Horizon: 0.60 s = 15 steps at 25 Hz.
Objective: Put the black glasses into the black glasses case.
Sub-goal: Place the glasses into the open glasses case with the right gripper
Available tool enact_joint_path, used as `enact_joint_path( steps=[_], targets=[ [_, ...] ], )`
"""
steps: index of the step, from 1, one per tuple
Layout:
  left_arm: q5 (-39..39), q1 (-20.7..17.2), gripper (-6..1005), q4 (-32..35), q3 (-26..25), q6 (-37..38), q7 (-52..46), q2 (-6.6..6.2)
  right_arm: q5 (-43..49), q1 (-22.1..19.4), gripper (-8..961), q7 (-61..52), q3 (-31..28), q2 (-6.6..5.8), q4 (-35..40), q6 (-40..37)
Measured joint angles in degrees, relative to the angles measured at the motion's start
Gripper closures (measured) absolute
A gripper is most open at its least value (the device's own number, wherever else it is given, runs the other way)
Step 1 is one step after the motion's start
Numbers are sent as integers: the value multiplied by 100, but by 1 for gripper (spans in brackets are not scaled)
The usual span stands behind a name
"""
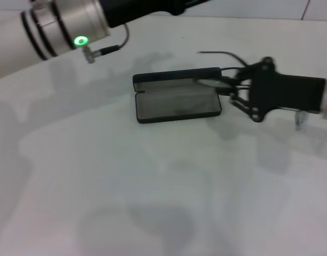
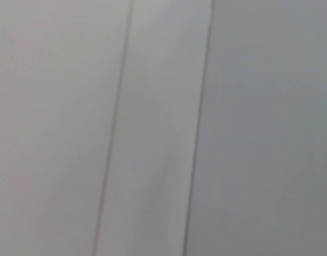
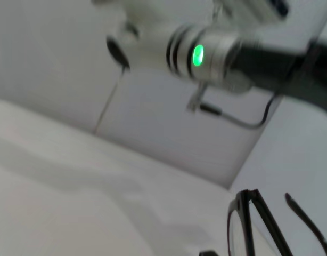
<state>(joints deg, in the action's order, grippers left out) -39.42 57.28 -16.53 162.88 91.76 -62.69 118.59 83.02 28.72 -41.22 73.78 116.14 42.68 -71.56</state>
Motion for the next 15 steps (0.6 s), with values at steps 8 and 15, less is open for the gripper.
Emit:
enact_joint_path(
  steps=[8,15],
  targets=[
    [-119,-93,293,-9,-2,-2,-63,-72,-566,-220,838,-107,2462,3,929,2900],
    [-94,-64,293,-14,1,-16,-66,-70,-760,-130,839,-99,3515,5,989,4058]
  ],
)
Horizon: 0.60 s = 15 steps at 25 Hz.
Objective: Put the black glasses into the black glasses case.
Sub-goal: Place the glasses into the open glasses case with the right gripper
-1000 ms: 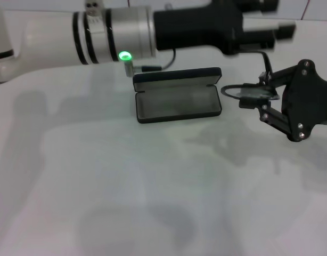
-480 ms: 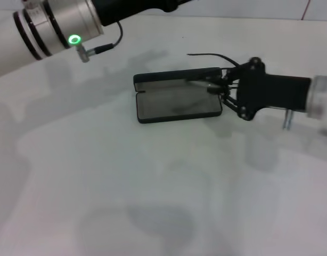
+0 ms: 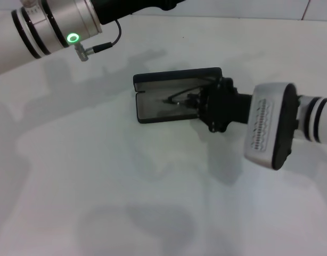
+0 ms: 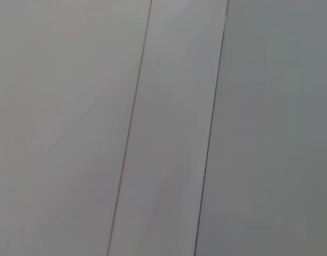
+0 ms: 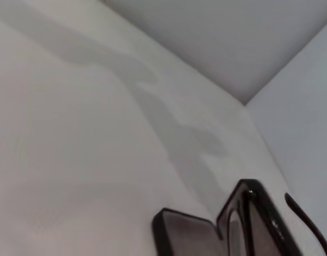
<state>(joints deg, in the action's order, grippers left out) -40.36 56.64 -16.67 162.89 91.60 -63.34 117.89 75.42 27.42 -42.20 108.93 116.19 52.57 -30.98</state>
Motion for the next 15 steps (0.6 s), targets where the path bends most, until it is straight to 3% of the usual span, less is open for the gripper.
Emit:
enact_joint_path(
  steps=[15],
  targets=[
    [36,-7,293,26,6,-3,35,36,-649,450,809,0,507,0,-292,637]
  ],
)
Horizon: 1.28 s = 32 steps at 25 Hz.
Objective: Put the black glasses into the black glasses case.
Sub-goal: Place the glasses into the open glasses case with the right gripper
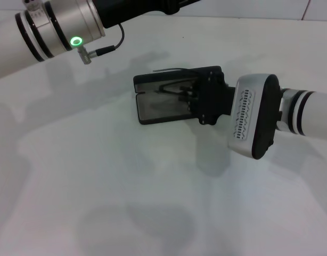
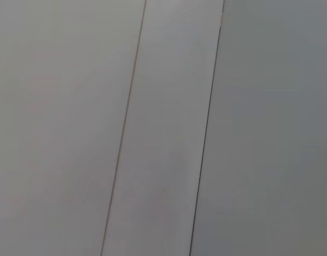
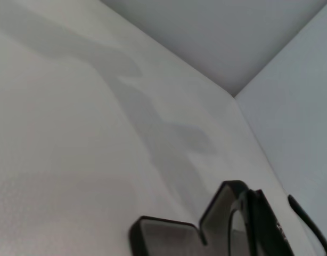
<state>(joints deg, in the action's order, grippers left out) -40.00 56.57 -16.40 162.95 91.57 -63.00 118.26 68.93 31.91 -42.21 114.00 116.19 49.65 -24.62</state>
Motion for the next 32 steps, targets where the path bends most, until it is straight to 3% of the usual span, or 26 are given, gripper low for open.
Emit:
enact_joint_path(
  steps=[4,15,21,26,32],
  targets=[
    [1,-2,293,9,0,0,-6,2,-2,5,793,2,145,0,0,95],
    [2,-51,293,-3,-1,1,16,13,11,-189,580,-6,285,-2,291,145],
    [-14,-131,293,-17,-1,1,-17,7,47,-630,590,3,237,-38,762,-278],
    [-21,-130,293,-20,0,1,2,-1,41,-723,590,1,157,-45,829,-316],
    [-29,-111,293,-22,-1,-75,24,0,-118,-956,589,-17,-469,-22,894,-785]
  ],
)
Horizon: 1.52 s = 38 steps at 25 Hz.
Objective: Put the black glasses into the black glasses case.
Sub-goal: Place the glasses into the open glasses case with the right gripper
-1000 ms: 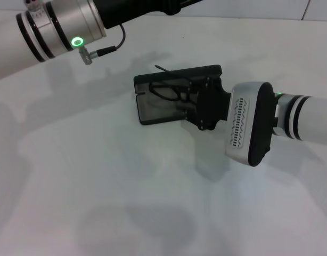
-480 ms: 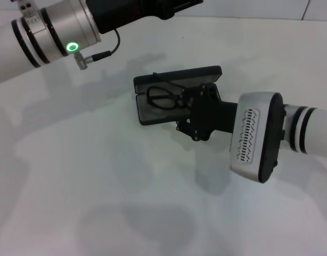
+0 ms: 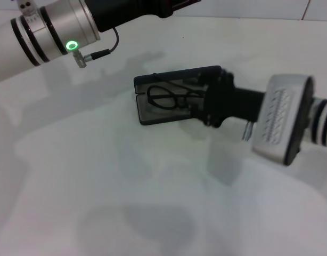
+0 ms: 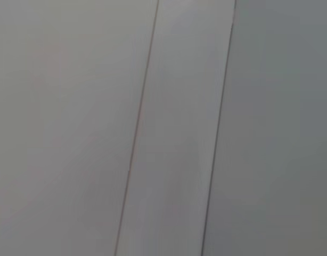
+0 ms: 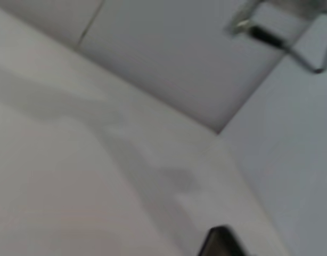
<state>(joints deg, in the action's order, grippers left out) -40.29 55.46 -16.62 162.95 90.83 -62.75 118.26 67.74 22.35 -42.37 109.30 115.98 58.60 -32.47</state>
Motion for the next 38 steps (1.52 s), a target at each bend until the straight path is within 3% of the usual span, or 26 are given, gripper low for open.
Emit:
enact_joint_path(
  steps=[8,12,18,30,38],
  targets=[
    [63,-63,293,-9,0,-740,-27,7,-162,-252,589,-565,-1639,-44,-130,-1453],
    [503,-56,293,-8,0,-1295,-41,9,-180,-361,589,-837,-2409,-45,-238,-1677],
    [1050,-155,293,-116,0,-1421,-46,-7,-130,-509,590,-1106,-3188,-79,-293,-1750],
    [1488,-334,294,-414,0,-2351,41,80,-53,-548,591,-1063,-3387,-84,-298,-1735],
    [1733,-334,294,-381,0,-2408,157,117,-46,-548,591,-1062,-3455,-85,-298,-1723]
  ],
)
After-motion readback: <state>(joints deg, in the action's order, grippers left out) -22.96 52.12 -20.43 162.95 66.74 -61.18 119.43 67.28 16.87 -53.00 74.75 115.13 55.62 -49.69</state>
